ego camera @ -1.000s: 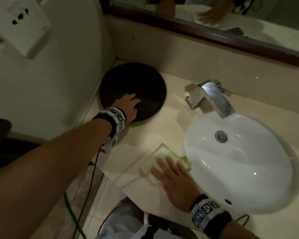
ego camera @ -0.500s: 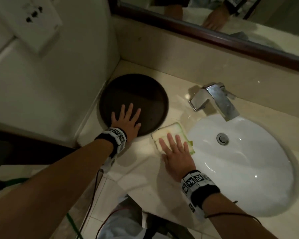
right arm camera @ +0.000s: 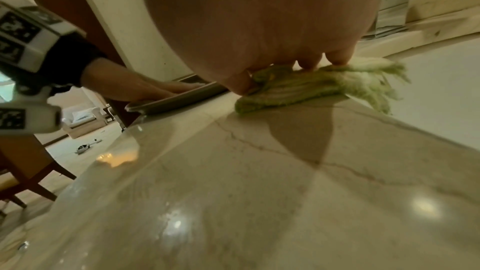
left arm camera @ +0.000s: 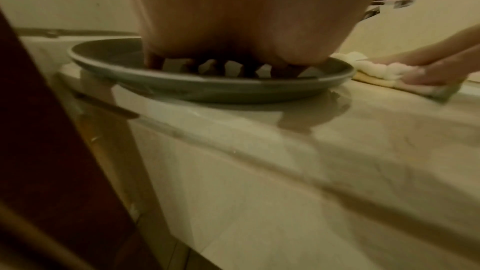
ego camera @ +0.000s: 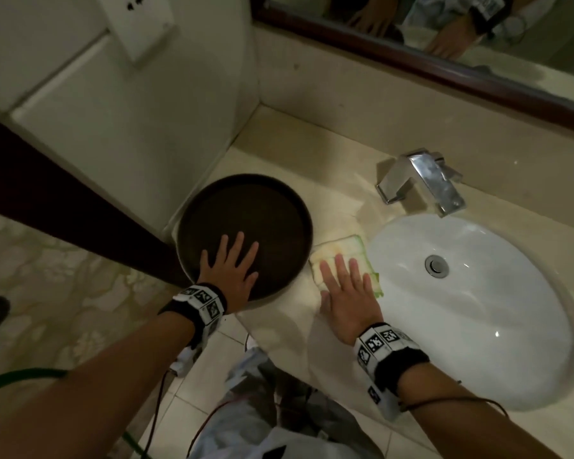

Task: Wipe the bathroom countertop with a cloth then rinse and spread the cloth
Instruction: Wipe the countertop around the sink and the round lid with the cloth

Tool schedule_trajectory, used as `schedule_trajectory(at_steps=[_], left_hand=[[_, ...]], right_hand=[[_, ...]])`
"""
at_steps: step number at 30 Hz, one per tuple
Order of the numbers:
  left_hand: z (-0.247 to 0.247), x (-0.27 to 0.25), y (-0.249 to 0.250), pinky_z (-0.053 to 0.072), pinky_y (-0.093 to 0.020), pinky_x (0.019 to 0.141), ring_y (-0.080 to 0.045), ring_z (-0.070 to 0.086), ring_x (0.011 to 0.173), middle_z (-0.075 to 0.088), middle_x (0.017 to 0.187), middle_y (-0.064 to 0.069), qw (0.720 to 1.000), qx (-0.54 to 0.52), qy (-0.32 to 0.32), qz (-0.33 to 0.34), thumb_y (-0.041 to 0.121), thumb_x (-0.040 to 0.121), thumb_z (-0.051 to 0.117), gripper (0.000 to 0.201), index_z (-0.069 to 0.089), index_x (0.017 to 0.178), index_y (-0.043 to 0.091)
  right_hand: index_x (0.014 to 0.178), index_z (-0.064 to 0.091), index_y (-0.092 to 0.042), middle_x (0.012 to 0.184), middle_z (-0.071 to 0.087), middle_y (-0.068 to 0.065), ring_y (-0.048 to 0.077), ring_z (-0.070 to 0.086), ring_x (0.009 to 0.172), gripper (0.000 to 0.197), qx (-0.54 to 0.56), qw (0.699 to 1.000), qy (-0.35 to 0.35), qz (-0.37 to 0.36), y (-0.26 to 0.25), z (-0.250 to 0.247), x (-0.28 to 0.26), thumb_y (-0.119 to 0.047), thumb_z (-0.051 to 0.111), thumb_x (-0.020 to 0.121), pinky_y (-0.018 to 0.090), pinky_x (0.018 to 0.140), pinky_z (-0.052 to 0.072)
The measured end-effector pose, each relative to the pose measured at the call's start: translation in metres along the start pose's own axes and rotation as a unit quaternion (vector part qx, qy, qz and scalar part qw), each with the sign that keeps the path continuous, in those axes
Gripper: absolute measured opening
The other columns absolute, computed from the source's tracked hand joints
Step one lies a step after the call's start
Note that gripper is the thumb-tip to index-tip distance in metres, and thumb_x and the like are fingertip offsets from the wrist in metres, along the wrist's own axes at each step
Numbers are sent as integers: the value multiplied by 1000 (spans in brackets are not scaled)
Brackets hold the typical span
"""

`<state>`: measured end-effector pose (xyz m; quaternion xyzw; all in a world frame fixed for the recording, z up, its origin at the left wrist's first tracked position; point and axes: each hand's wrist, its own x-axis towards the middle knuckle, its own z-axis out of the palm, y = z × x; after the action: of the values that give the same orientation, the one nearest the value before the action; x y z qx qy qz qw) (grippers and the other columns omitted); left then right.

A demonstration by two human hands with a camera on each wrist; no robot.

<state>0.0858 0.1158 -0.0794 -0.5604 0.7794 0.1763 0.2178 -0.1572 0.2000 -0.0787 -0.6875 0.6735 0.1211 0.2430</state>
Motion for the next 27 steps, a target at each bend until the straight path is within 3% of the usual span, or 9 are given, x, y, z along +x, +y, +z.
schedule_trajectory(at_steps=[4, 7, 11, 14, 18, 23, 27], left_hand=[[8, -23, -4, 3, -60, 115, -27, -16, 147, -20, 159, 4, 999, -27, -18, -5, 54, 98, 19, 62, -10, 150, 39], [4, -33, -5, 7, -59, 116, -25, -8, 148, -9, 161, 5, 999, -54, 0, -6, 55, 96, 31, 63, 3, 151, 40], [-17, -19, -10, 12, -54, 117, -23, 7, 147, 12, 160, 4, 996, -83, 41, -11, 62, 87, 48, 70, 21, 148, 39], [-37, 4, -15, 10, -59, 115, -25, -4, 148, -5, 161, 5, 995, -93, 40, -7, 72, 74, 59, 95, 10, 150, 42], [-65, 40, -20, 8, -68, 111, -32, -19, 145, -25, 157, 3, 996, -85, -32, -7, 76, 60, 69, 122, -7, 149, 44], [-65, 57, -24, 11, -74, 106, -33, -21, 144, -30, 156, 4, 993, -72, -89, -11, 77, 54, 72, 129, -14, 146, 48], [-62, 54, -23, 11, -75, 106, -34, -23, 143, -32, 155, 3, 993, -52, -107, 11, 77, 55, 71, 130, -17, 145, 47]], right_hand=[[154, -6, -29, 161, -16, 4, 30, -16, 148, 65, 7, 1000, 17, -2, 1, -2, 1, -47, 0, 92, 49, 118, -4], [154, -3, -27, 161, -16, 5, 29, -17, 147, 59, -7, 1000, 26, -5, 1, -6, 3, -41, 16, 101, 49, 118, -6], [154, -4, -24, 161, -17, 6, 27, -19, 147, 68, -37, 998, 30, -33, 5, -8, 10, -46, 0, 90, 47, 118, -8], [154, -5, -25, 161, -16, 5, 26, -17, 148, 74, -26, 999, 25, -40, 6, -8, 13, -48, -8, 84, 46, 118, -8], [154, -4, -27, 162, -14, 5, 28, -14, 148, 74, -13, 999, 18, -24, 6, -13, 28, -47, -8, 84, 49, 118, -3], [154, -6, -27, 161, -17, 5, 28, -14, 148, 60, -6, 1000, 15, 6, 15, -39, 65, -38, 17, 100, 49, 119, -2], [154, -8, -27, 161, -18, 6, 28, -14, 148, 61, -16, 1000, -4, -2, 17, -60, 94, -36, 20, 101, 50, 119, 1]])
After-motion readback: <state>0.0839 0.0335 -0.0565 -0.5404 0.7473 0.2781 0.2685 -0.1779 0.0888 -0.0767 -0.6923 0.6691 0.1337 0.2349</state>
